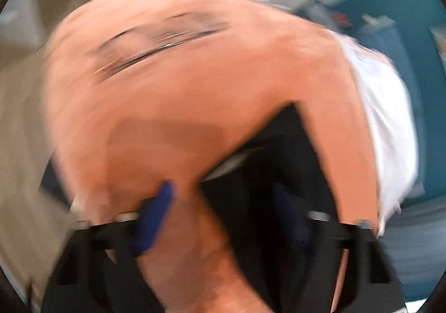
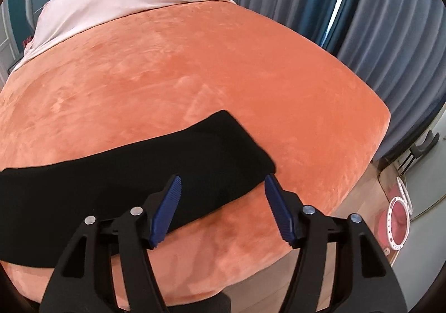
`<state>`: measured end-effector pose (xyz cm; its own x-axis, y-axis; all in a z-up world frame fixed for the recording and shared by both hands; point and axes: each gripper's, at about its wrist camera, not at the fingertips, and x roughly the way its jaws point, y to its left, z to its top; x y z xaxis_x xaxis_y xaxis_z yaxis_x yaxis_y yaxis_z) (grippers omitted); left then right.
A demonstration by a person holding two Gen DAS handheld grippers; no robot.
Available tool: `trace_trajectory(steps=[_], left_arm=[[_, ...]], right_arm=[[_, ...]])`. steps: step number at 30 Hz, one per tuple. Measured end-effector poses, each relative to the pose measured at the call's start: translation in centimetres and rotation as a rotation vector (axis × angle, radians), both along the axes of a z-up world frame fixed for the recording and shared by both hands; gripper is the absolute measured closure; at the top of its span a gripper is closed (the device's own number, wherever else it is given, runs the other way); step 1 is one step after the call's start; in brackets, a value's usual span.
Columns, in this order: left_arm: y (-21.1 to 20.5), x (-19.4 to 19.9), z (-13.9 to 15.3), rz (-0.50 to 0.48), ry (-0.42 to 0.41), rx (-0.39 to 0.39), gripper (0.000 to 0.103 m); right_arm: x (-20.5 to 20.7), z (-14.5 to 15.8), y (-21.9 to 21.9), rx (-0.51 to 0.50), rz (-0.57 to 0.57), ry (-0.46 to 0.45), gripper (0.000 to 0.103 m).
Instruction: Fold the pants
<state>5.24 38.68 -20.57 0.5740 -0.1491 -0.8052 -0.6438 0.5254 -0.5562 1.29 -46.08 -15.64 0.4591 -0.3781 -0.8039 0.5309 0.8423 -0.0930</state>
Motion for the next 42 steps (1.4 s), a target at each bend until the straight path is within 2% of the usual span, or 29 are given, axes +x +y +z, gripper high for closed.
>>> trace_trajectory(steps=[2,3,4,5,6,7,9,11,13,15,17,21,22,24,25,26,30,32,34,37,39,42], left_arm=[[-1.0,1.6,2.5,-0.026,0.041,0.154,0.046],[-1.2,2.0,3.2,-0.019,0.093,0.230,0.045],[-1.3,2.1,4.2,0.008,0.176,0.332,0.043],[-1.2,1.8,5.0,0.050,0.251,0.403,0.036],[-1.2,1.5,5.6,0.088,0.303,0.445,0.031],[-1.2,0.6,6.4,0.142,0.344,0.494,0.031],[-1.9,-0.8,7.9,0.177,0.355,0.564,0.031],[-4.3,-1.3,9.4,0.146,0.371,0.684,0.030],[-7.7,-1.2,10.6,0.080,0.367,0.803,0.024],[-10.6,-1.3,11.1,-0.015,0.338,0.879,0.022],[-15.8,-0.5,11.3,-0.148,0.295,0.961,0.017],[-25.8,0.2,9.9,-0.404,0.240,1.094,0.017],[-27.6,0.1,9.4,-0.455,0.232,1.109,0.017],[-30.6,0.3,8.4,-0.544,0.220,1.122,0.017],[-32.1,0.2,7.8,-0.589,0.212,1.118,0.017],[-33.2,0.0,7.3,-0.625,0.203,1.106,0.017],[-34.6,0.0,5.4,-0.724,0.201,1.072,0.017],[-34.1,-0.1,4.8,-0.730,0.204,1.041,0.017],[-33.5,-0.5,4.5,-0.718,0.209,0.994,0.017],[-31.7,-1.1,4.4,-0.698,0.211,0.930,0.017],[-31.0,-1.9,4.5,-0.691,0.204,0.929,0.017],[-29.3,-2.9,5.2,-0.675,0.188,0.940,0.017]], right_arm=[[0.4,0.1,0.8,0.010,0.007,0.003,0.042],[0.5,0.2,1.0,0.010,0.006,0.001,0.041],[0.5,0.3,1.1,0.009,0.001,-0.006,0.037],[0.4,0.5,1.1,0.006,-0.006,-0.013,0.032],[0.3,0.5,0.9,0.003,-0.015,-0.019,0.029],[0.3,0.5,0.4,0.006,-0.028,-0.019,0.028],[0.1,0.1,-1.4,0.027,-0.052,-0.023,0.028],[0.0,-0.8,-3.6,0.082,-0.078,-0.019,0.028],[0.0,-2.4,-6.6,0.194,-0.115,-0.026,0.028],[-0.1,-4.1,-9.4,0.292,-0.170,-0.041,0.027],[-0.3,-5.7,-11.6,0.361,-0.221,-0.056,0.025],[-0.1,-9.0,-14.5,0.501,-0.293,-0.091,0.017],[0.0,-9.6,-14.8,0.530,-0.299,-0.090,0.015],[0.3,-9.7,-14.4,0.500,-0.308,-0.107,0.018],[0.7,-9.4,-14.0,0.486,-0.281,-0.104,0.044],[1.3,-9.0,-13.4,0.507,-0.226,-0.104,0.082],[3.0,-5.3,-9.2,0.587,-0.097,-0.207,0.084],[4.6,-2.3,-4.0,0.615,0.047,-0.244,0.084],[6.1,-0.6,1.6,0.652,0.188,-0.247,0.084],[8.5,0.0,12.0,0.714,0.408,-0.189,0.084],[9.8,-0.7,19.7,0.714,0.553,-0.118,0.084],[10.9,-2.8,27.7,0.696,0.672,-0.018,0.083]])
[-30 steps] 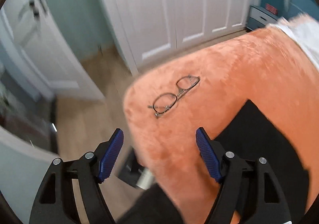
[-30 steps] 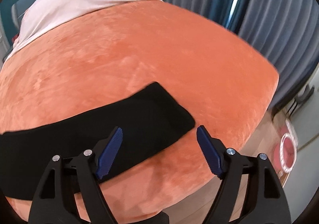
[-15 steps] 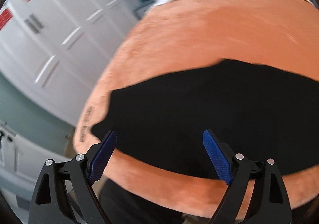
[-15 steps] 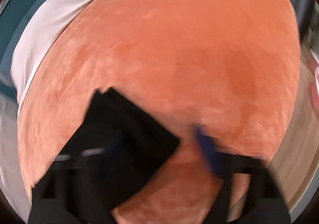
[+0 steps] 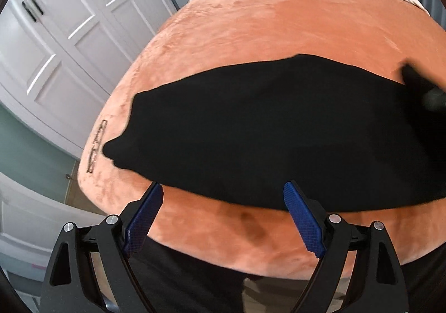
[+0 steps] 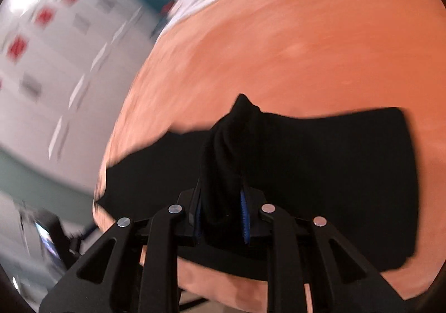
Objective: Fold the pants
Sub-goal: 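Press the folded pants flat with the right gripper and release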
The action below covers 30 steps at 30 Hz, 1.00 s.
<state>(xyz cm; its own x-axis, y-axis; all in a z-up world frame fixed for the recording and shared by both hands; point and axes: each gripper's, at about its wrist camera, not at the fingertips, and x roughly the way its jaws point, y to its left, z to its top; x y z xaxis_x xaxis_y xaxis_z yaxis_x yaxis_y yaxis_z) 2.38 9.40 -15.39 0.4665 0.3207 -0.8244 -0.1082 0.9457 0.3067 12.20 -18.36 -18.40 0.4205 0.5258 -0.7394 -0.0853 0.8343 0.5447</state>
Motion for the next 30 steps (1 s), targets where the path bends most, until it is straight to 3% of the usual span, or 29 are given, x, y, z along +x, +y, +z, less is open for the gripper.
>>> trace_trajectory(steps=[2,6,8,11,14,15,17,20,21,23,25,27,30], left_arm=[[2.0,-0.5,0.2,0.017,-0.011,-0.022,0.017],[4.5,-1.2,0.0,0.048,-0.005,-0.068,0.017],[5.9,-1.3,-0.2,0.066,-0.004,-0.091,0.017],[7.1,-1.6,-0.2,0.078,-0.015,-0.119,0.017],[7.5,-1.5,-0.5,0.075,-0.018,-0.150,0.017],[7.4,-1.3,-0.6,0.071,-0.014,-0.162,0.017],[7.2,-1.0,-0.7,0.065,-0.010,-0.181,0.017],[7.1,-0.7,-0.4,0.055,-0.012,-0.215,0.017],[7.2,-0.6,-0.3,0.057,-0.007,-0.242,0.017],[8.4,-0.4,-0.4,0.080,0.006,-0.319,0.017],[10.8,0.0,-0.5,0.149,0.007,-0.399,0.017],[14.7,0.7,-1.3,0.280,0.005,-0.502,0.017],[19.2,1.4,-2.6,0.429,0.002,-0.620,0.017]], right_arm=[[0.3,-2.3,5.7,-0.021,0.091,0.041,0.083],[-0.7,-5.0,11.1,-0.225,0.154,0.024,0.079],[-1.2,-3.9,11.4,-0.246,0.152,0.004,0.068],[-2.8,-0.7,9.2,-0.163,0.089,-0.023,0.051],[-3.3,0.7,6.2,-0.167,0.018,-0.037,0.048],[-3.4,0.6,5.7,-0.168,0.010,-0.028,0.048],[-2.5,0.0,5.9,-0.164,0.004,-0.004,0.065],[-1.1,-2.5,7.3,-0.144,0.023,0.040,0.076],[-0.4,-4.6,8.6,-0.183,0.057,0.092,0.077],[0.0,-5.6,10.3,-0.235,0.066,0.074,0.077],[0.1,-4.3,10.4,-0.243,0.051,0.075,0.078],[-0.5,-3.1,10.0,-0.190,0.028,0.074,0.078],[-1.9,-1.2,9.0,-0.188,0.002,0.027,0.075]])
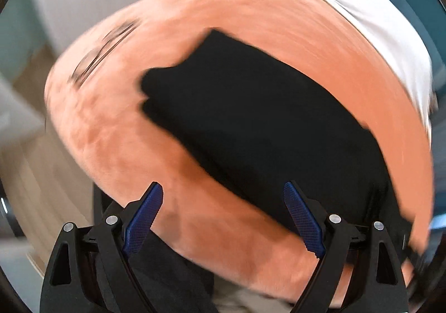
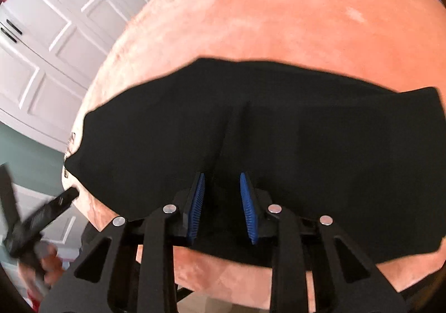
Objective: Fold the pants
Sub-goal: 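Press the folded pants flat with the right gripper and release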
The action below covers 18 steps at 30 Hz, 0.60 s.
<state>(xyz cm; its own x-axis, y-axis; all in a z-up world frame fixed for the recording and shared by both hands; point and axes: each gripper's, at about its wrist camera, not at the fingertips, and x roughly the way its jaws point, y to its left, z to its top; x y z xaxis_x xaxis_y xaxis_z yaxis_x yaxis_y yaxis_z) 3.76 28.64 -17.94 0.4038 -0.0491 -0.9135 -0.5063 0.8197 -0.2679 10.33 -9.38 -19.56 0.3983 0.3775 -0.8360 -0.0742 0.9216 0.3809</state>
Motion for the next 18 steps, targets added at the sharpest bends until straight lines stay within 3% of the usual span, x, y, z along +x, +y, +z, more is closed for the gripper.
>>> trace_trajectory(steps=[3,7,9,10,11,15,16,17,18], left_arm=[[3.0,0.7,-0.6,0.091,0.000,-0.068,0.017],[3.3,0.8,0.2,0.102,-0.013,-0.049,0.017],[2.5,0.6,0.5,0.082,-0.015,-0.020,0.017],[2.1,0.5,0.6,0.068,-0.012,-0.011,0.017],[2.1,0.3,0.5,0.057,-0.010,-0.009,0.017],[0.6,0.0,0.6,0.000,-0.004,0.008,0.017],[0.2,-0.1,0.6,-0.022,-0.002,0.017,0.017],[-0.1,-0.1,0.6,-0.034,0.002,0.026,0.017],[-0.3,-0.2,0.5,-0.046,0.006,0.038,0.017]], right_arm=[[-1.3,0.4,-1.1,-0.037,-0.008,-0.015,0.075],[-1.5,0.0,-1.2,-0.117,0.003,-0.013,0.073],[-1.6,0.4,0.0,-0.172,0.032,-0.028,0.054],[-1.6,0.7,1.4,-0.190,0.071,-0.058,0.037],[-1.5,0.8,2.5,-0.205,0.107,-0.088,0.032],[-1.3,-0.7,6.8,-0.336,0.258,-0.113,0.032],[-0.9,-1.8,7.2,-0.363,0.266,-0.091,0.037],[-0.7,-2.7,7.3,-0.381,0.264,-0.066,0.054],[-0.3,-3.8,6.9,-0.383,0.247,-0.050,0.058]])
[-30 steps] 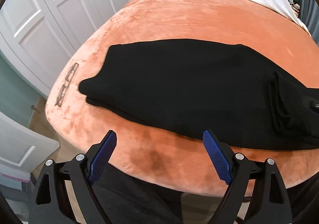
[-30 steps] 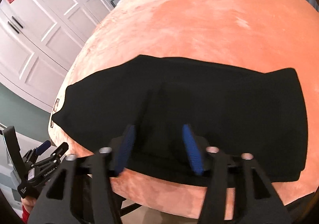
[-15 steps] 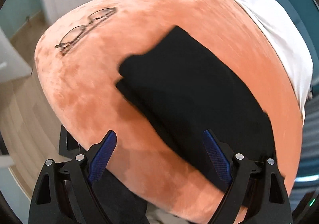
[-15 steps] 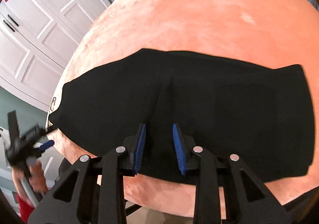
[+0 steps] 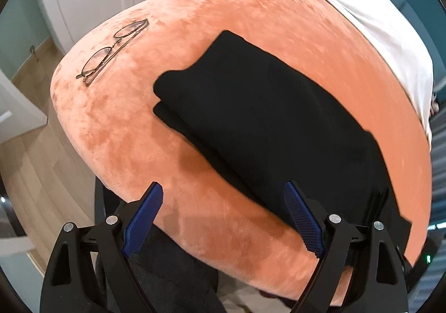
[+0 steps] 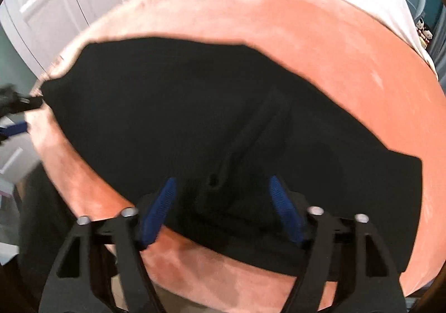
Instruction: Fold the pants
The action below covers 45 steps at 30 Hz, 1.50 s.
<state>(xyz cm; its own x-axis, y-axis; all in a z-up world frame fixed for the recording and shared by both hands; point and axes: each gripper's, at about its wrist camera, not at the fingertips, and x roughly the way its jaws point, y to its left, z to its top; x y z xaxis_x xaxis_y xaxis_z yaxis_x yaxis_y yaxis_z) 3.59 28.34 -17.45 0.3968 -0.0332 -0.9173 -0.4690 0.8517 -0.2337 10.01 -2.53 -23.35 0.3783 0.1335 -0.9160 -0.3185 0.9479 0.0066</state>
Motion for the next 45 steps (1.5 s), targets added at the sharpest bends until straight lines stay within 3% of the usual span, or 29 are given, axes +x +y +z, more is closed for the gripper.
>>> trace_trajectory(steps=[3,8,10,12,13,15,17,20,22,23,26,28,31,32,33,35,36,38,40,45], left_arm=[[0.1,0.1,-0.3,-0.016,0.006,0.025,0.017],[1.9,0.4,-1.4,0.056,0.009,-0.042,0.017],[2.9,0.7,-1.9,0.100,0.003,-0.084,0.017],[3.8,1.4,-2.5,0.129,0.004,-0.128,0.017],[4.2,1.6,-2.8,0.140,0.013,-0.142,0.017],[5.2,2.4,-3.7,0.173,0.006,-0.216,0.017],[5.7,3.0,-4.7,0.206,0.023,-0.242,0.016],[5.5,4.1,-5.1,0.234,0.030,-0.204,0.016],[4.2,5.0,-4.1,0.201,0.036,-0.095,0.046],[2.9,5.6,-3.0,0.132,0.010,-0.067,0.081],[-1.2,6.0,1.3,0.023,-0.076,0.073,0.091],[-5.8,6.0,4.9,-0.107,-0.151,0.143,0.091],[-13.5,5.4,7.8,-0.317,-0.216,0.123,0.089],[-16.6,5.0,7.7,-0.401,-0.213,0.099,0.085],[-19.7,4.5,6.8,-0.493,-0.185,0.060,0.073],[-24.2,3.4,4.4,-0.644,-0.104,-0.008,0.058],[-26.7,2.1,3.0,-0.705,-0.050,0.016,0.054],[-28.9,0.0,2.1,-0.752,-0.044,0.130,0.049],[-29.6,-2.5,2.5,-0.798,-0.096,0.236,0.038],[-25.5,-6.3,5.7,-0.712,-0.197,0.287,0.020]], right_arm=[[0.6,0.6,-0.6,0.037,-0.026,0.003,0.086],[2.6,4.0,-0.6,0.194,-0.086,-0.012,0.090],[3.7,3.5,0.8,0.200,-0.053,0.002,0.090],[4.7,0.9,2.5,0.141,-0.014,0.062,0.087],[4.9,-0.5,3.0,0.129,-0.003,0.086,0.080],[4.3,0.3,2.6,0.167,-0.029,0.039,0.077],[3.3,1.7,1.2,0.238,-0.062,0.028,0.067],[1.6,3.6,-2.3,0.305,-0.130,-0.003,0.049],[0.2,4.8,-5.9,0.308,-0.181,-0.033,0.049],[-0.9,5.4,-7.2,0.304,-0.202,-0.047,0.048],[-3.6,6.8,-12.0,0.273,-0.298,-0.089,0.041],[-4.7,7.2,-15.2,0.274,-0.361,-0.115,0.040],[-5.5,7.1,-18.1,0.291,-0.443,-0.113,0.037],[-5.7,6.9,-19.0,0.317,-0.463,-0.110,0.037],[-5.7,6.9,-19.3,0.328,-0.474,-0.106,0.037],[-6.0,6.2,-20.7,0.359,-0.507,-0.088,0.036],[-6.1,5.9,-21.3,0.373,-0.508,-0.075,0.035],[-6.0,5.3,-21.6,0.370,-0.505,-0.061,0.034],[-6.2,5.3,-21.7,0.376,-0.487,-0.053,0.034],[-5.1,6.5,-19.1,0.391,-0.373,-0.058,0.026]])
